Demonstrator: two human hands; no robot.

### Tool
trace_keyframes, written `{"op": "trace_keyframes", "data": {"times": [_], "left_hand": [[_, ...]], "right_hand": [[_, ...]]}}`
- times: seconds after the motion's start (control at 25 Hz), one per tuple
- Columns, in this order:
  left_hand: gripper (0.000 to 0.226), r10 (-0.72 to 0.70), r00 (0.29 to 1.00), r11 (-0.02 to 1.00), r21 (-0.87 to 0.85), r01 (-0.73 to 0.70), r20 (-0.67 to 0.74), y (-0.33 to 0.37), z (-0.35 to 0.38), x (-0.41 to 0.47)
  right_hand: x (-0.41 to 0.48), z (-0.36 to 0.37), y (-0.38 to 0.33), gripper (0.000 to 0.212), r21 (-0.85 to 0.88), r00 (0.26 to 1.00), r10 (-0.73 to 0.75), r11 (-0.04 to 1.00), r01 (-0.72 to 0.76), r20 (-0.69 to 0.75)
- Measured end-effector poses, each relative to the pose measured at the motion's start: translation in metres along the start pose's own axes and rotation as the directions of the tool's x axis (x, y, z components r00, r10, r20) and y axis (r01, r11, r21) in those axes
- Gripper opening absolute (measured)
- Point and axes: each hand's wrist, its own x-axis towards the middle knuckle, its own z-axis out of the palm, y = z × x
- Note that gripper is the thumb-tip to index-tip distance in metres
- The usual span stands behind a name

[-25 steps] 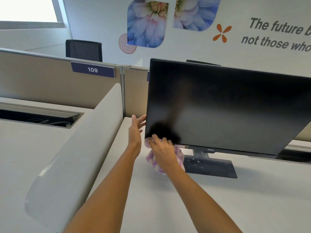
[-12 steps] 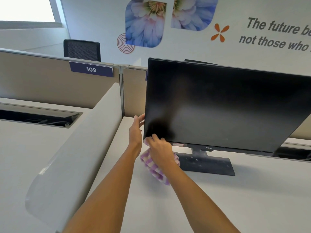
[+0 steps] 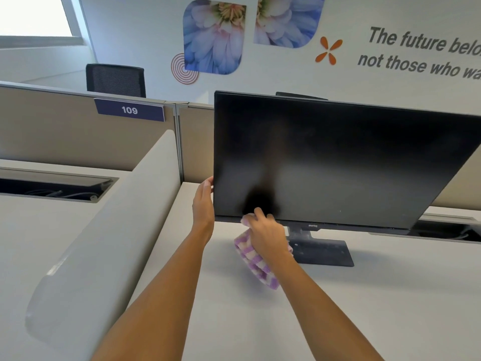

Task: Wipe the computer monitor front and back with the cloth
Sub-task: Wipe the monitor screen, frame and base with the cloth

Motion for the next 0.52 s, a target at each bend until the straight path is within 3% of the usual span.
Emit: {"op": "trace_keyframes", "data": {"times": [0.2, 0.36, 0.44, 0.52], "left_hand": [[0.041, 0.014, 0.999, 1.0, 0.028, -0.012, -0.052, 0.0, 0.007, -0.003], [0.04, 0.025, 0.996, 0.994, 0.107, -0.016, -0.086, -0.003, 0.012, -0.009], [0.041, 0.083, 0.989, 0.981, 0.187, -0.06, -0.118, -0.005, 0.019, -0.012], [0.044, 0.198, 0.97, 0.932, 0.335, -0.141, -0.143, -0.002, 0.027, -0.019]], "right_hand": [[-0.037, -0.005, 0.071, 0.026, 0.016, 0.97, 0.241, 0.97, -0.241, -0.013], [-0.052, -0.016, 0.097, 0.025, 0.064, 0.872, 0.489, 0.871, -0.486, -0.034], [-0.049, -0.018, 0.088, 0.024, 0.085, 0.882, 0.465, 0.884, -0.46, -0.071], [-0.042, -0.018, 0.064, 0.024, 0.103, 0.933, 0.349, 0.935, -0.34, -0.086]]}}
